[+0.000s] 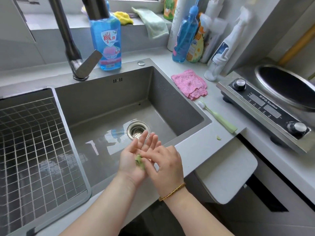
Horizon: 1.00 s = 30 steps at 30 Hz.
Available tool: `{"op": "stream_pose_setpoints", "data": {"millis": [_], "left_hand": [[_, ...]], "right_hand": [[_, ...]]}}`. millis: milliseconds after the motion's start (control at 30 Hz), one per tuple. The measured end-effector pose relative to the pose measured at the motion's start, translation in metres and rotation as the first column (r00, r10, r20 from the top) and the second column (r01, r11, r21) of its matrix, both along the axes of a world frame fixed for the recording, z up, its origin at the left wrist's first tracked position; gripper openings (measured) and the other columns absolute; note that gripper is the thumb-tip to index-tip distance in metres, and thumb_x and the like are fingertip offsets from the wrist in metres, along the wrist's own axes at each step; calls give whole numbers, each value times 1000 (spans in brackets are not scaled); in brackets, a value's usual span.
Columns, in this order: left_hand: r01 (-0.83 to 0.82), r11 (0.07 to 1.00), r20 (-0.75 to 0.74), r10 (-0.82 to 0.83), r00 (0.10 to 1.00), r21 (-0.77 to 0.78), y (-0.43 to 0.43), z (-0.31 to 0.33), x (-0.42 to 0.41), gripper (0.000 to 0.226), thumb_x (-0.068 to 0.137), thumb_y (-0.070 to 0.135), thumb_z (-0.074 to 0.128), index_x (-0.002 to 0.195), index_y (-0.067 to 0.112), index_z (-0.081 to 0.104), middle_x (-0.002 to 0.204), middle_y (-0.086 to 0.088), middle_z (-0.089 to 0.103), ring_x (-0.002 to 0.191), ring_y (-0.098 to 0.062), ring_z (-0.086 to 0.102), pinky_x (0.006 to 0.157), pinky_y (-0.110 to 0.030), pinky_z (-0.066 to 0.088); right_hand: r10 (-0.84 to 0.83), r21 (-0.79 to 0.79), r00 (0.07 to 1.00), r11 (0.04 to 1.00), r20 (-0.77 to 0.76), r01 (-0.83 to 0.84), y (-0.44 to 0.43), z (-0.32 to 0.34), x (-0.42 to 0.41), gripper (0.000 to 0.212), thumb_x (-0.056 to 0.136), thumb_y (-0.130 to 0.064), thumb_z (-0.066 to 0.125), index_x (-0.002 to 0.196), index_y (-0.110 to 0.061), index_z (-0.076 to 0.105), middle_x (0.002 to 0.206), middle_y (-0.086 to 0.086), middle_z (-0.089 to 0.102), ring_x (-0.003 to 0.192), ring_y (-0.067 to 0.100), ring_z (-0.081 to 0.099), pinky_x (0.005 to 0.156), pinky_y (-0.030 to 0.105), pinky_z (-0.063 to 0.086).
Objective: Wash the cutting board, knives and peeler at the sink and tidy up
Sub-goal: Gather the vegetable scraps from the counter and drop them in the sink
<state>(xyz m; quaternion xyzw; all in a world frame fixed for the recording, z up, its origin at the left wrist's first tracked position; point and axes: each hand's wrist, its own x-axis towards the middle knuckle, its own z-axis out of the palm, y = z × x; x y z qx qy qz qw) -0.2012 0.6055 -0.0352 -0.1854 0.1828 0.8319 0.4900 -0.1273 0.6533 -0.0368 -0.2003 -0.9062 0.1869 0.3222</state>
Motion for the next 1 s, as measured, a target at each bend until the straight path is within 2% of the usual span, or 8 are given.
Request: {"op": "stream_pose_setpoints", "data": {"millis": [267, 333, 400, 467, 533, 700, 867, 1000], "left_hand": [[-28, 1000, 46, 28, 999, 9, 15, -3, -3, 45, 92, 14, 37, 69, -1, 72, 70, -11, 70, 59, -20, 70, 54, -34, 58], [-39, 999, 23, 38, 999, 17, 17, 1, -3, 24, 74, 8, 54, 65, -3, 72, 70, -12, 70, 59, -20, 70, 51, -34, 58], [-87, 996, 5, 87, 996, 27, 21, 4, -2, 17, 53, 7, 73, 66, -4, 73, 71, -13, 70, 61, -21, 70, 51, -35, 57], [-154, 986, 4, 154, 988, 58, 25, -3, 0, 52, 20, -1, 88, 70, -5, 73, 75, -14, 71, 65, -23, 71, 52, -37, 57], [-210, 976, -29, 212, 977, 52, 28, -6, 6, 66, 6, -3, 88, 70, -4, 73, 76, -14, 72, 67, -22, 71, 53, -36, 57], [-344, 939, -119, 342, 932, 3, 33, -2, 23, 66, 4, 0, 89, 69, -2, 74, 76, -11, 72, 67, -19, 71, 53, -34, 57], [-438, 899, -135, 436, 890, 19, 40, 2, 50, 55, 18, 4, 84, 72, -1, 74, 79, -11, 72, 69, -19, 71, 54, -33, 58], [-474, 880, -133, 473, 871, 27, 46, 3, 64, 66, 9, 2, 90, 73, -1, 75, 80, -10, 72, 72, -19, 71, 58, -34, 58]], "right_hand": [[-98, -197, 989, 977, -112, 75, 41, -2, 21, 18, 74, -27, 55, 81, -16, 67, 67, -8, 56, 72, -2, 43, 69, 8, 35], [-76, -344, 994, 934, 81, 99, 65, -3, 36, 24, 75, -31, 57, 86, -13, 69, 71, -16, 49, 78, -7, 44, 71, 0, 34], [91, -402, 931, 914, 353, 63, 87, -7, 51, 21, 82, -25, 62, 98, -14, 67, 80, -16, 47, 83, 2, 41, 73, 1, 32], [216, -368, 848, 929, 484, -26, 102, -10, 57, 22, 86, -22, 60, 107, -15, 63, 92, -12, 45, 91, 7, 38, 75, 4, 28], [287, -332, 788, 937, 545, -112, 107, -7, 54, 22, 88, -26, 56, 109, -19, 61, 97, -10, 43, 96, 9, 40, 79, 11, 30], [386, -310, 729, 918, 565, -246, 116, -5, 50, 20, 91, -29, 49, 106, -20, 60, 115, -2, 52, 110, 13, 44, 79, 19, 32], [442, -300, 682, 897, 583, -326, 120, -5, 47, 23, 94, -28, 45, 108, -15, 58, 116, 1, 52, 111, 16, 43, 89, 26, 38], [480, -226, 711, 875, 513, -428, 124, -9, 50, 22, 95, -28, 43, 106, -13, 55, 113, 2, 52, 106, 18, 45, 86, 25, 37]]}}
